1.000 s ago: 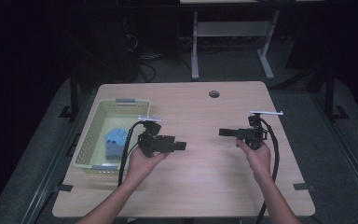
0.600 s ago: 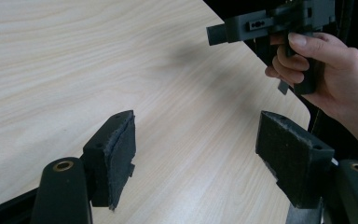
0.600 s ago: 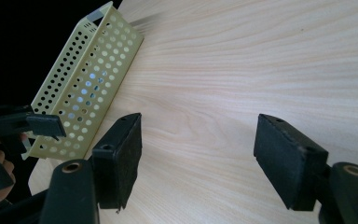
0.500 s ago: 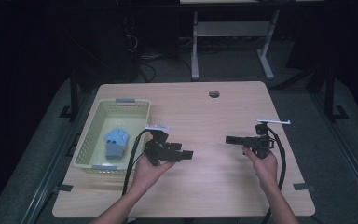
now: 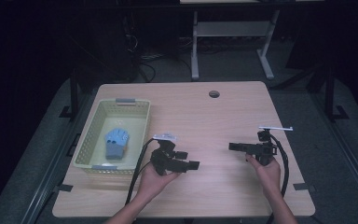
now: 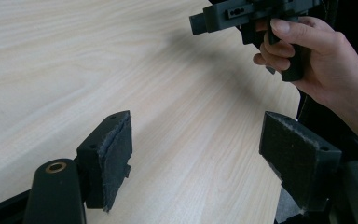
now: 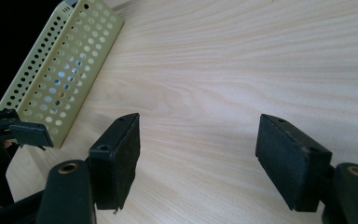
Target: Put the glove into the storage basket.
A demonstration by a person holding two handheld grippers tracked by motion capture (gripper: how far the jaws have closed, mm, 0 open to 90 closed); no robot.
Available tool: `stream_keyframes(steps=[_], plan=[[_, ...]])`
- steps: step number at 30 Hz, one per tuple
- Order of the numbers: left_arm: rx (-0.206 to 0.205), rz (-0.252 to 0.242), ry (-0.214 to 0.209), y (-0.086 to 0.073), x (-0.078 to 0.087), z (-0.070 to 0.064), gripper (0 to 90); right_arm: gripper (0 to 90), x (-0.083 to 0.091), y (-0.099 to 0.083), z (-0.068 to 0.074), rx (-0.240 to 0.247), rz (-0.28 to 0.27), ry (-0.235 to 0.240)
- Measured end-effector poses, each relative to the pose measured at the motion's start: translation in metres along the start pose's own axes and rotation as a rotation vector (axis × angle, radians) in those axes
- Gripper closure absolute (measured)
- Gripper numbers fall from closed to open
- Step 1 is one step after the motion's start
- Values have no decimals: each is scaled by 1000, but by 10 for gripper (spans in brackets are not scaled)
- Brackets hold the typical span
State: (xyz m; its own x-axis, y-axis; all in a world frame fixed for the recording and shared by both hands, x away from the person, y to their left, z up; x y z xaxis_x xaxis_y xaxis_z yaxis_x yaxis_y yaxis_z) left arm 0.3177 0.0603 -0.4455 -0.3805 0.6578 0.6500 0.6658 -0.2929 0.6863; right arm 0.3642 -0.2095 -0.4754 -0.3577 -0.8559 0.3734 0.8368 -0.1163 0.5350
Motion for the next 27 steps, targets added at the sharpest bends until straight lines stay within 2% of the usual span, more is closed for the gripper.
stream_keyframes(steps=[7,12,16,27], plan=[[-14,-5,-8,-15,-3,-8,249,289,0,-10,0,18,13,2],[-40,-5,-3,-24,-2,-12,246,288,0,-17,3,25,18,10],[-42,-9,-8,-31,-1,-15,241,286,2,-22,3,33,17,8],[-61,-30,0,-51,1,-13,238,270,3,-38,4,57,34,19]])
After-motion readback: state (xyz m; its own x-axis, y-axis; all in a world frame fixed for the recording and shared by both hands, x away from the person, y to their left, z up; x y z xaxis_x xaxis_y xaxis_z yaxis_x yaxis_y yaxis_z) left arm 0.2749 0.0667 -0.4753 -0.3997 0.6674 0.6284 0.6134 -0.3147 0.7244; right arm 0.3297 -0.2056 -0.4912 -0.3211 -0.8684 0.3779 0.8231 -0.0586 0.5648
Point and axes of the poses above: each handheld gripper's, and its own axes: x roughly backward along the jaws, y roughly out of its top, z roughly to its left, the point moved 5 cm from there along -x, roughly forward along the jaws, and after that the axes turned 15 degrees about y, right-handed, at the moved point
